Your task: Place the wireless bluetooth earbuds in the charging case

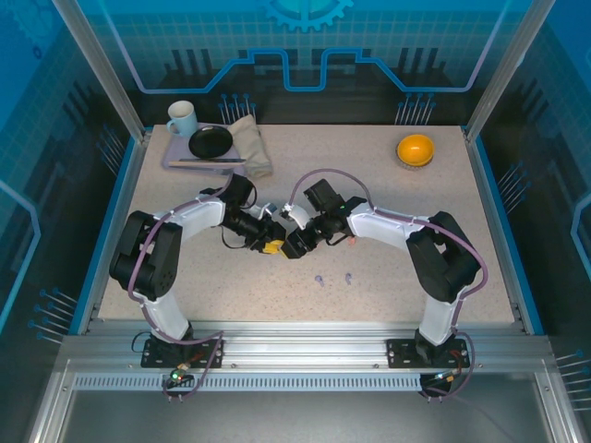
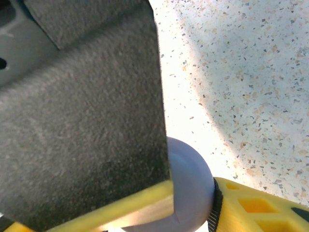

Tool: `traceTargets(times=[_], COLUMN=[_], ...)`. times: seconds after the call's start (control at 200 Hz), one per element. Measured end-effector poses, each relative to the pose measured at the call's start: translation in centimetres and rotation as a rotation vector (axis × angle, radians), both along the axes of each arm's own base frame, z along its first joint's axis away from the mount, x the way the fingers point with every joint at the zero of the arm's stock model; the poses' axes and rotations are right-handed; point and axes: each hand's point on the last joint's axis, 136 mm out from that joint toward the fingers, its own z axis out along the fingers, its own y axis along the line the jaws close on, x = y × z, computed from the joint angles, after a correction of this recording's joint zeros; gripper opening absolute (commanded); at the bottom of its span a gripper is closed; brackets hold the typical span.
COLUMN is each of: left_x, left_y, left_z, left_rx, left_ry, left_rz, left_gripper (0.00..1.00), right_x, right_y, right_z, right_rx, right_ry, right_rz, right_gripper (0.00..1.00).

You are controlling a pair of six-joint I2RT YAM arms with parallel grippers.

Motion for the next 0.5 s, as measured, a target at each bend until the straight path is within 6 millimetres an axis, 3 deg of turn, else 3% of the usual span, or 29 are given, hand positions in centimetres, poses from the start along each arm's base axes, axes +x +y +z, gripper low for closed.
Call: traceTargets(times=[0.31, 0.5], left_x=[0.02, 0.14], left_y=[-0.01, -0.22], left_z=[0.0, 0.06], left_rx=[-0.002, -0.003], left_ry=[-0.014, -0.031], left_rz=[-0.009, -0.015], left_gripper=[0.09, 0.04], right_x=[0.07, 0.42], right_y=[-0.07, -0.7], right_z=[-0.03, 0.13], right_rx=[-0.002, 0.002], right_ry=[0.011, 0.019], right_rz=[-0.014, -0.048], right_gripper=[0.57, 0.67])
